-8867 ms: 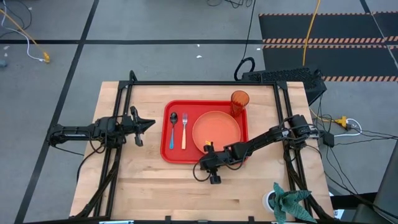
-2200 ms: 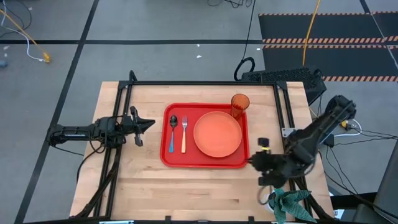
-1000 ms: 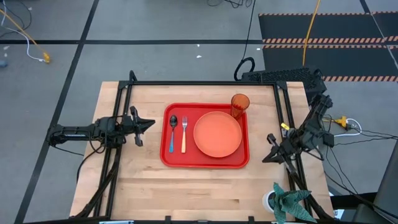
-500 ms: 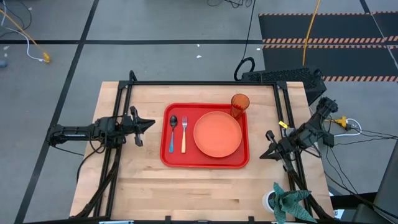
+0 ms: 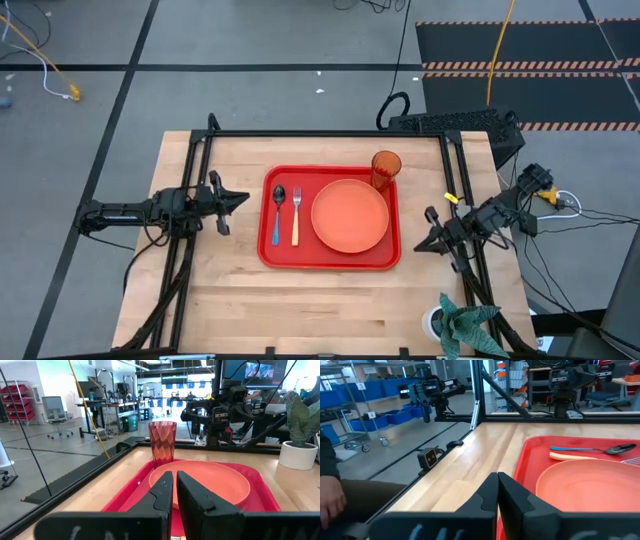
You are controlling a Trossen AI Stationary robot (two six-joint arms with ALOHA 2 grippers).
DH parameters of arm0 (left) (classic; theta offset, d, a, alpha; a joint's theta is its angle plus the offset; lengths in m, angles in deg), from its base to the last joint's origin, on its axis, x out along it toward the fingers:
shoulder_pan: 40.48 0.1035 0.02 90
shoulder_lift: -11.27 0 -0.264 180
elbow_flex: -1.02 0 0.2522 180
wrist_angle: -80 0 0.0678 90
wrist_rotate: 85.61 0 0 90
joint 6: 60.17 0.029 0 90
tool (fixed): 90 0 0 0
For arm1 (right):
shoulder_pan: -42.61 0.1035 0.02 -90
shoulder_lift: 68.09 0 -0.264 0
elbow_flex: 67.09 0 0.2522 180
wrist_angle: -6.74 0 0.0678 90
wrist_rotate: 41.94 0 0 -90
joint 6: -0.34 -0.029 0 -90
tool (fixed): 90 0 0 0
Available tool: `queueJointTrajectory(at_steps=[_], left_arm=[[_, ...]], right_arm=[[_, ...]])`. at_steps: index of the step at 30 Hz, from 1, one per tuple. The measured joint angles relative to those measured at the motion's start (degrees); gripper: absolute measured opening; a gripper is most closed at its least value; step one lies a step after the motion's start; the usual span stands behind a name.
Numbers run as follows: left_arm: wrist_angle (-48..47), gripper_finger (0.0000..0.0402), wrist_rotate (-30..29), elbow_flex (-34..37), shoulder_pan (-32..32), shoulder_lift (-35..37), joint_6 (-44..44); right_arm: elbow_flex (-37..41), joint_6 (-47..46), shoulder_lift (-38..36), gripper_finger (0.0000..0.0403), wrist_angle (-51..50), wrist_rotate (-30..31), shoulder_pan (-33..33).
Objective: Pick and place plate/cup/fork/spoon on tray
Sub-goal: Return to Home Position
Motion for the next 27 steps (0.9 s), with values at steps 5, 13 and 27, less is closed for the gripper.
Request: queueJointTrajectory(at_steps=[5,13,27], left_arm=[[0.0,0.0028,0.0,0.0,-0.01,0.0,0.0],[0.01,0.0028,0.0,0.0,0.0,0.0,0.0],[0.02,0.0028,0.0,0.0,-0.01,0.0,-0.02]], right_arm=[[0.0,0.04,0.0,0.0,0.0,0.14,-1.05],[-0.04,0.04,0.0,0.0,-0.21,-0.03,-1.47],[-0.2,1.69,0.03,0.0,-1.59,1.51,-4.17]])
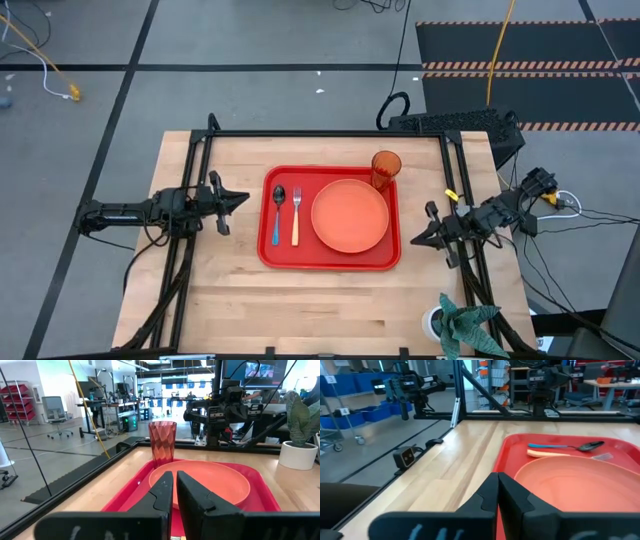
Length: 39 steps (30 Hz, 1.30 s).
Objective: Pick and place plate/cup/fork/spoon on tray
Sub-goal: Return to Home Position
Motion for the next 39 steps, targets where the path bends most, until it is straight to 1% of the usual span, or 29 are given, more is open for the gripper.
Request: queueJointTrajectory(at_steps=[9,12,13,16,19,21,23,26,28,31,35,39], left_arm=[[0.0,0.0028,0.0,0.0,0.0,0.0,0.02],[0.0,0.0028,0.0,0.0,0.0,0.0,0.02],[0.01,0.0028,0.0,0.0,0.01,-0.01,0.01],[0.03,0.0028,0.0,0.0,0.0,-0.02,0.01],[0.06,0.0028,0.02,0.0,0.02,-0.02,0.0],[0.04,0.0028,0.02,0.0,0.01,-0.01,0.0],[0.03,0.0028,0.01,0.0,0.01,-0.02,0.02],[0.0,0.0028,0.02,0.0,0.0,-0.02,0.0],[0.0,0.0028,0.02,0.0,0.02,-0.02,0.0],[-0.02,0.0028,0.0,0.0,0.01,-0.02,0.0],[0.0,0.0028,0.0,0.0,0.0,-0.02,0.02],[0.0,0.0028,0.01,0.0,0.01,-0.02,0.02]], right_arm=[[-0.15,-4.72,0.25,0.0,-4.02,-0.21,-1.11],[-0.14,-8.84,1.16,0.0,-10.69,0.82,-1.84],[-0.14,-10.08,2.09,0.0,-11.24,0.89,-2.6],[0.05,-11.14,5.49,0.0,-10.7,-2.42,-4.65],[0.1,-11.73,8.39,0.0,-10.32,-4.39,-6.64],[0.51,-11.34,9.86,0.0,-8.86,-5.24,-7.78],[1.1,-9.8,10.72,0.0,-5.39,-7.41,-8.93],[2.22,-7.61,11.02,0.0,-0.14,-8.48,-10.95],[2.89,-6.35,10.93,0.0,3.07,-10.78,-12.68],[3.22,-5.93,10.96,0.0,4.07,-13.97,-15.27],[3.22,-4.63,10.95,0.0,4.91,-13.68,-17.26],[3.42,-4.93,10.97,0.0,9.81,-11.93,-17.92]])
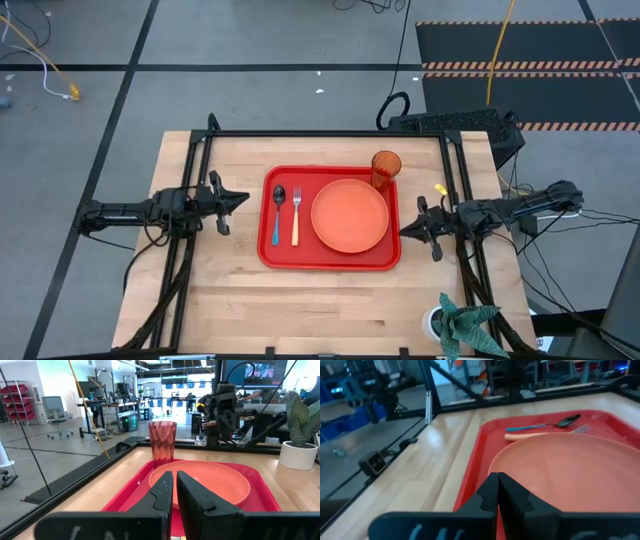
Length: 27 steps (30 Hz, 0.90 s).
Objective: Pick and place plate/cup/fork/spoon on tray
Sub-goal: Return to Home Position
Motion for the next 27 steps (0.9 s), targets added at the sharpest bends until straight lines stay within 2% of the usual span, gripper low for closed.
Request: queueJointTrajectory(at_steps=[7,27], left_arm=[[0.0,0.0028,0.0,0.0,-0.01,0.0,0.0],[0.0,0.0028,-0.01,0.0,-0.02,0.0,0.0]], right_arm=[[0.2,-1.24,-0.02,0.0,5.76,-0.06,0.0],[-0.02,-1.25,0.02,0.0,6.38,-0.08,0.03]])
